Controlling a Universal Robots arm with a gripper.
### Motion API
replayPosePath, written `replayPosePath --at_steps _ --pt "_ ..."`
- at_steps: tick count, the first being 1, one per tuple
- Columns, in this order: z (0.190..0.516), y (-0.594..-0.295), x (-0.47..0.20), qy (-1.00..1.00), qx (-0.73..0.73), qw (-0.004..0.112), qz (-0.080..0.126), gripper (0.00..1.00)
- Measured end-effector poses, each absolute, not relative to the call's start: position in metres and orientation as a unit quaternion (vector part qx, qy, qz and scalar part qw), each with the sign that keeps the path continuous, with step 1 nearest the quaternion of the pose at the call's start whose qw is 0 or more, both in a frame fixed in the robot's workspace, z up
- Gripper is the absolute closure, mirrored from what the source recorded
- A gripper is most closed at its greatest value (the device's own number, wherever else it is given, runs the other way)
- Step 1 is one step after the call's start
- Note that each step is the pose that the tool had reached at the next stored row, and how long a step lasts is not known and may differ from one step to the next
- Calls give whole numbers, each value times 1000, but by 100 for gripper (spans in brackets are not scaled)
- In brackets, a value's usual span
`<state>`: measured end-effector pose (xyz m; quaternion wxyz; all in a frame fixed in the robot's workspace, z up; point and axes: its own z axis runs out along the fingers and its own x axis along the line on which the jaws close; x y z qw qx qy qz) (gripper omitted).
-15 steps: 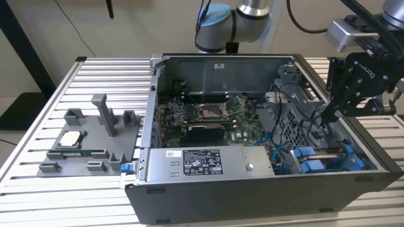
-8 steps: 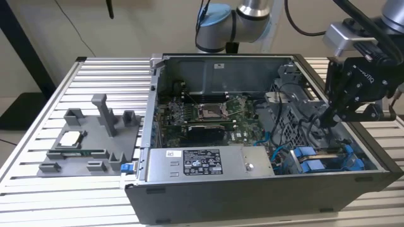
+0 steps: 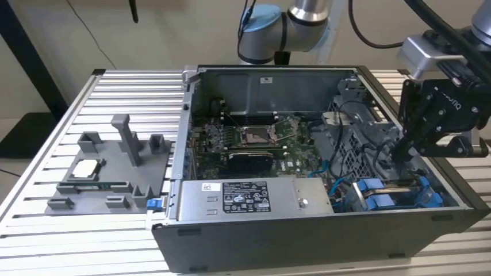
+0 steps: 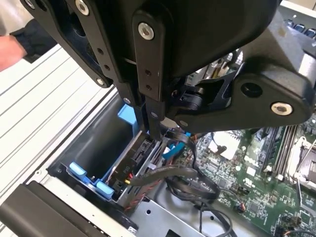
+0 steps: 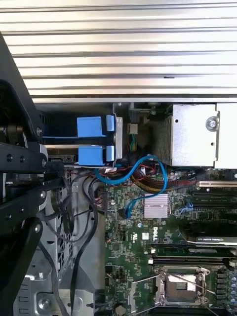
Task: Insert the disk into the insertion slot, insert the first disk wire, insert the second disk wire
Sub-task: 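Insert the second disk wire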
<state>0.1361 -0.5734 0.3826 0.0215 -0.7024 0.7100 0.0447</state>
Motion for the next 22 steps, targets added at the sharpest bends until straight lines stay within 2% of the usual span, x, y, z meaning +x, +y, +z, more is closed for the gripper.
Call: replayPosePath --at_steps 10,22 --pt "377 -586 136 707 -705 28 47 84" --pt "367 -587 136 690 -722 41 33 84"
